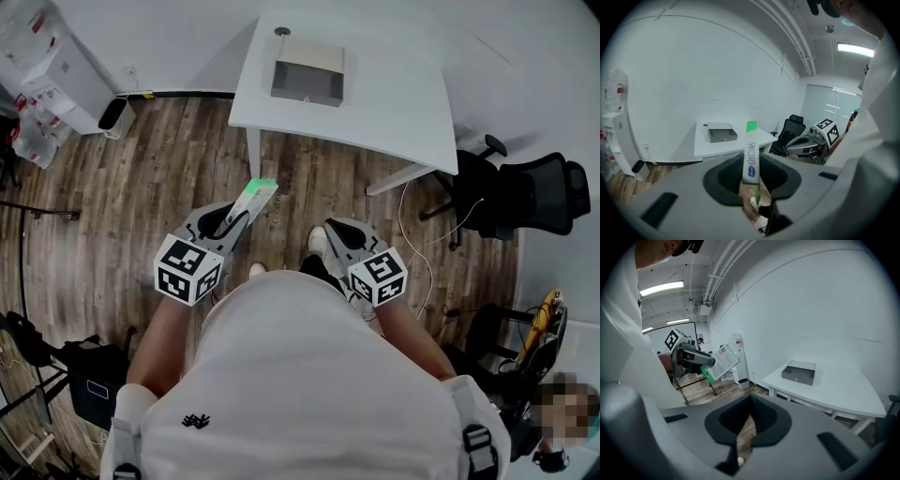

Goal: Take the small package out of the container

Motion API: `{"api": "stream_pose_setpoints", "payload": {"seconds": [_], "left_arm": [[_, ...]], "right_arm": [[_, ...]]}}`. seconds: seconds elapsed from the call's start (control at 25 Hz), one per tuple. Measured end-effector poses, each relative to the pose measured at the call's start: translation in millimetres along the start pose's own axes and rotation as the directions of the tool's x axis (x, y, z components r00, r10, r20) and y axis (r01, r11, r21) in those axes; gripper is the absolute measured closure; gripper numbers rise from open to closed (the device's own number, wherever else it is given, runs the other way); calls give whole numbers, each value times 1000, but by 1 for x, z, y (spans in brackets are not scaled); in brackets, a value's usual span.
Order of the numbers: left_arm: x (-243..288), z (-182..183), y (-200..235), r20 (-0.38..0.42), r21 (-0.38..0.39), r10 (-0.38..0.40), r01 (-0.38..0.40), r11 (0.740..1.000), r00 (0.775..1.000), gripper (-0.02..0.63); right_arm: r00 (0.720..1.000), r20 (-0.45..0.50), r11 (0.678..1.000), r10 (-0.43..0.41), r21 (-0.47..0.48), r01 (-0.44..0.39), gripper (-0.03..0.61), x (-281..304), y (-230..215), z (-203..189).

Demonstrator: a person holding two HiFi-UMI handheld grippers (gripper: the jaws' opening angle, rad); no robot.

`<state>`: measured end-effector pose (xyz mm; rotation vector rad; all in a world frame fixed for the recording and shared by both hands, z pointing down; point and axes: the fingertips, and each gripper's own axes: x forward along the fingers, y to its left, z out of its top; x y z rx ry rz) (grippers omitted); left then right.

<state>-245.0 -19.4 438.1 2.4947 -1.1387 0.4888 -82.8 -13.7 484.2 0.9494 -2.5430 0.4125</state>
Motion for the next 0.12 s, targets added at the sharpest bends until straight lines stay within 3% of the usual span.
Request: {"api": "stream_pose_setpoints", "payload": {"seconds": [0.12], "left_arm": [[-2, 0, 2, 8, -5, 0, 0, 1000, 1000, 517]], "right_arm": [[1000, 7, 1000, 2, -8, -2, 572, 3, 2, 4]]}}
